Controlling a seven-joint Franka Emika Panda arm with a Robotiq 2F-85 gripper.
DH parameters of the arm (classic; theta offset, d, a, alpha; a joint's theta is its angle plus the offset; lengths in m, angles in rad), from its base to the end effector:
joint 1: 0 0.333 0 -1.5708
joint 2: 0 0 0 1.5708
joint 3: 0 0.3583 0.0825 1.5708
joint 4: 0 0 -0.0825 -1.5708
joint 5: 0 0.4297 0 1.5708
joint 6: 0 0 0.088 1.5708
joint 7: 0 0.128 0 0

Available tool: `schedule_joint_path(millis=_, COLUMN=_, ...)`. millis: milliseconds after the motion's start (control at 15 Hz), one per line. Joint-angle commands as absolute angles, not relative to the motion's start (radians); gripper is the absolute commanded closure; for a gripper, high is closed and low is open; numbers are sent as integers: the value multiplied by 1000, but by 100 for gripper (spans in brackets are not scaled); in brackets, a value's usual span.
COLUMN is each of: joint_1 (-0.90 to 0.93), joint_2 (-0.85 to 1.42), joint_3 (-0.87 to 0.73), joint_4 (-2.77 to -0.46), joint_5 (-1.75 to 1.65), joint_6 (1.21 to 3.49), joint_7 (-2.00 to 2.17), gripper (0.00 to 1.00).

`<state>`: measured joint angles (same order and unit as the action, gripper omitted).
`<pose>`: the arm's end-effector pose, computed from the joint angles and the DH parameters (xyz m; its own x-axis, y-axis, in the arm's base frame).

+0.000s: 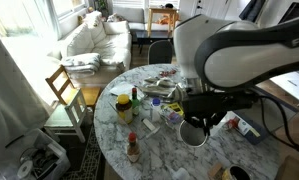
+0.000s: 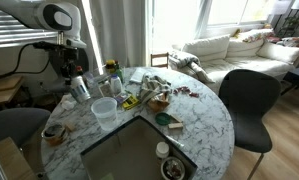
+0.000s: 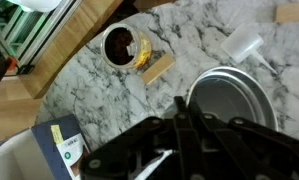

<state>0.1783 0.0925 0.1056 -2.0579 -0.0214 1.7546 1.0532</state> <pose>0.5305 0.1518 0.3641 0.6901 -0.7001 -0.1834 -0.6242 -0.7041 0.3387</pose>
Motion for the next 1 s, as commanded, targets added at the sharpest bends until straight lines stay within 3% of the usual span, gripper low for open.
schedule_joint_path(millis=0, joint_1=119, joint_2=-159, joint_3=74, joint_4=-2297, joint_5=41, joint_6=1878, joint_7=1068, gripper=99)
schedule_joint_path(millis=67, joint_1=137, joint_2=-17, joint_3=103, joint_4=-2145, joint_5=3, joint_6=1806, joint_7=1054, gripper=94)
schedule_joint_path(millis=933, joint_1=-8, joint_2=-324, joint_3=5, joint_4=-2328, joint_5=134, joint_6=1882, joint_7=1006, gripper=99)
